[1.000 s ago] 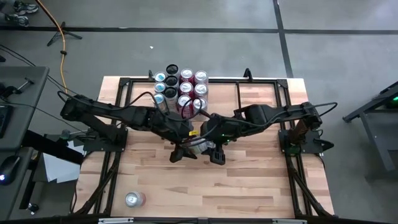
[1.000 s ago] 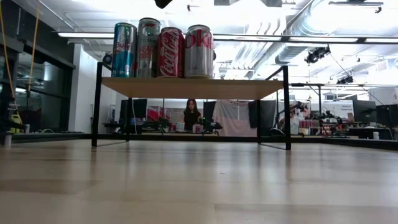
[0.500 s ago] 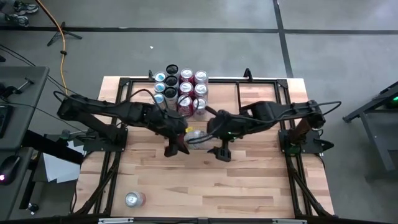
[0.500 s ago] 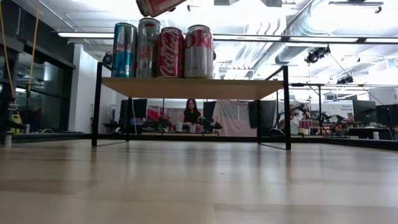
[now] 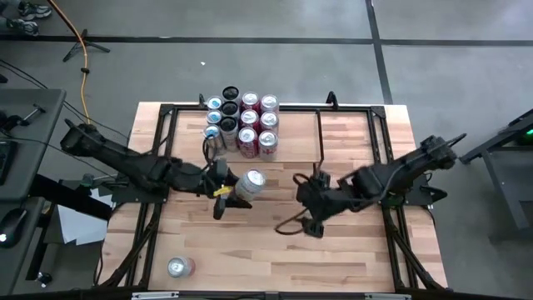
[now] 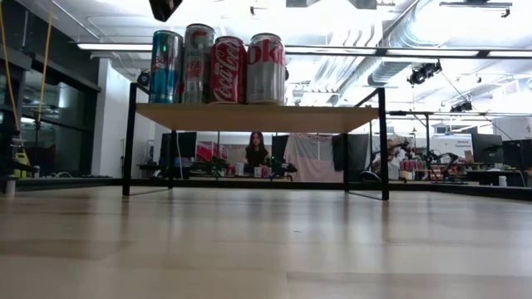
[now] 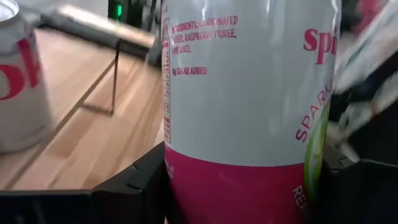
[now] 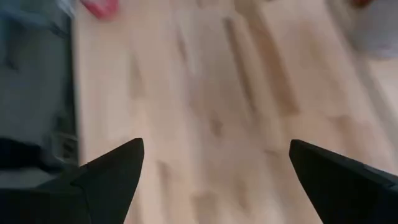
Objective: Place canned beverage on shelf
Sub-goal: Put the right pink-white soda can on the shelf
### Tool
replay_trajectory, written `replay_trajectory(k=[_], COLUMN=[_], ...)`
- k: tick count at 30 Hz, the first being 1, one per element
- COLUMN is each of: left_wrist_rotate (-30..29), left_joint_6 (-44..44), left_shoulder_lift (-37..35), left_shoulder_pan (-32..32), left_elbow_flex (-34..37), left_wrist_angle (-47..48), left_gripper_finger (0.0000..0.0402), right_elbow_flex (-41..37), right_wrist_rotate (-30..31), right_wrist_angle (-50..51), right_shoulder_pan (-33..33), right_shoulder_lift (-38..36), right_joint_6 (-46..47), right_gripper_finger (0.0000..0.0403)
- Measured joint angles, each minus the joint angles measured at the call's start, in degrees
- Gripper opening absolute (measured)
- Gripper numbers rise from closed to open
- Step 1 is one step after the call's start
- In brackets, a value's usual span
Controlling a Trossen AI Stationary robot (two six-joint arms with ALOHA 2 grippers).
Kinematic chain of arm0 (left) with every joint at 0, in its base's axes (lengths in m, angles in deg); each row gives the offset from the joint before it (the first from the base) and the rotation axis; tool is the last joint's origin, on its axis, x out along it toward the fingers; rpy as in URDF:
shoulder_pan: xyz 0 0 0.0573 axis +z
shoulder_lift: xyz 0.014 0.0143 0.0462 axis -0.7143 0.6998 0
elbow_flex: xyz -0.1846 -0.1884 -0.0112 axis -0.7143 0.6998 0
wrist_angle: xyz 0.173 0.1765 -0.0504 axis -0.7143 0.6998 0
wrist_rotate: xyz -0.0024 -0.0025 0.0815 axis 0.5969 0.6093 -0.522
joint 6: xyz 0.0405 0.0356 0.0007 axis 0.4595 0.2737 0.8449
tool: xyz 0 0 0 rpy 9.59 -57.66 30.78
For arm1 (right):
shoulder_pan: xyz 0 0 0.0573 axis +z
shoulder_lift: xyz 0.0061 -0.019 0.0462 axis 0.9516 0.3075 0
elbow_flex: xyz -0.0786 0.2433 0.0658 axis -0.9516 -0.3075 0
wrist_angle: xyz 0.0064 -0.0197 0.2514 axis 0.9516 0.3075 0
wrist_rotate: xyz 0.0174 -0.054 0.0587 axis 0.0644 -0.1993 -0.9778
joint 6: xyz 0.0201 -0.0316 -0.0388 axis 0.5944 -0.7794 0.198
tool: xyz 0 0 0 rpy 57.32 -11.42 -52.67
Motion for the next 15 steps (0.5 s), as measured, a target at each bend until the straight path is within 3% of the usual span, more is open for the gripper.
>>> replay_trajectory(k=[4, 9, 12, 15], left_wrist_rotate=[-5.7, -11.8, -13.7, -14.2], left_joint_6=[-1.4, 0.2, 2.0, 2.8], left_shoulder_lift=[0.1, 2.9, 4.2, 5.4], left_shoulder_pan=[-1.7, -1.9, -1.4, -0.7], left_elbow_flex=[4.5, 4.6, 4.6, 4.5], left_wrist_angle=[-12.0, -19.3, -22.9, -25.5], left_gripper_finger=[0.0198, 0.0198, 0.0198, 0.0198], right_elbow_flex=[-14.2, -24.3, -26.2, -26.2], right_wrist_rotate=[1.8, 11.9, 16.1, 17.5], right_wrist_angle=[-24.8, -57.8, -66.1, -67.0], right_shoulder_pan=[0.9, -1.7, -3.4, -5.4], right_shoulder_lift=[-4.9, -7.9, -7.9, -7.5], right_joint_6=[5.0, 3.7, 3.4, 3.2], right_gripper_finger=[0.0389, 0.0389, 0.0389, 0.0390])
